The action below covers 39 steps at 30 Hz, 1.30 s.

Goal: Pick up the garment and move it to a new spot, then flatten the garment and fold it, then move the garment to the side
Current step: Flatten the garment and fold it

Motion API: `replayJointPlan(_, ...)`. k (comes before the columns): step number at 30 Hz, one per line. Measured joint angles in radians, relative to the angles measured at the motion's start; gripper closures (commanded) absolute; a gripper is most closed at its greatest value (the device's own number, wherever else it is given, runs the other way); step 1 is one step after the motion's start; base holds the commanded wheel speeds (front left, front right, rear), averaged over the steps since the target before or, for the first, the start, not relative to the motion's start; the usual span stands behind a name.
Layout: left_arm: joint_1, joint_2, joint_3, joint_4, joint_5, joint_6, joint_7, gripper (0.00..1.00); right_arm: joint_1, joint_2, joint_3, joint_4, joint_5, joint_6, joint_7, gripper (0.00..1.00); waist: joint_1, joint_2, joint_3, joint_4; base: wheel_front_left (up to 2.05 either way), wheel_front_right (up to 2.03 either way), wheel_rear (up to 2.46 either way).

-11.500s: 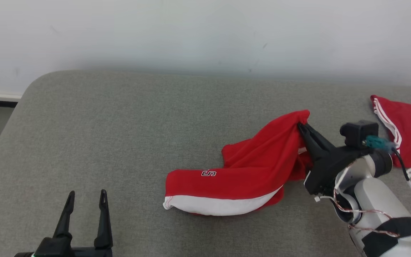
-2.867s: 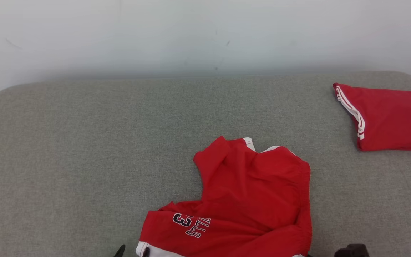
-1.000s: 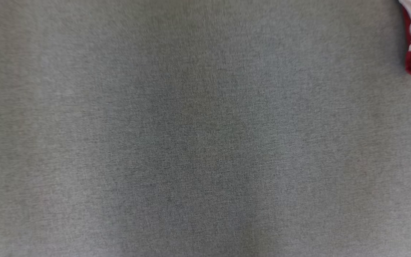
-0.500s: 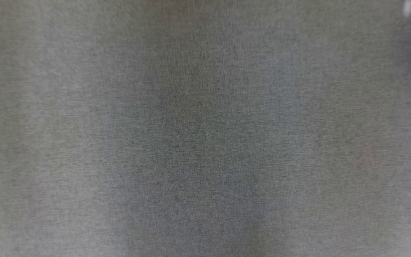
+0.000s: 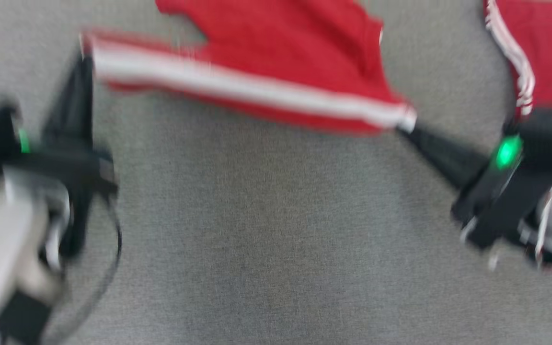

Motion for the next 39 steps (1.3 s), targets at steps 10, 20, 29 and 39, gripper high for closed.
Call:
replayJointPlan(10,0.569,-0.059,0.192,-0.208,0.028,0.061,-0.003,1.00,0.324,0.030,-0.030,-0.001,-0.039,0.000,-0.002,1.00,-0.0001,-0.0001,-0.125,-0.011,0.00,0.00,0.00)
replayJointPlan(20,0.806,-0.170,0.327,-0.161,0.112,-0.003,-0.003,1.00,0.598,0.042,-0.030,-0.037,-0.046,0.000,-0.002,1.00,0.0001,-0.0001,-0.225,-0.006,0.00,0.00,0.00)
replayJointPlan(29,0.851,-0.195,0.415,-0.151,0.186,-0.054,-0.003,1.00,0.724,0.075,-0.085,-0.110,-0.034,0.000,-0.002,1.00,0.0003,0.0000,-0.256,-0.008,0.00,0.00,0.00)
replayJointPlan(39,0.613,-0.058,0.391,-0.193,0.258,-0.088,0.084,1.00,0.700,0.118,-0.237,-0.176,0.005,0.000,-0.002,1.00,0.0003,0.0001,-0.218,-0.067,0.00,0.00,0.00)
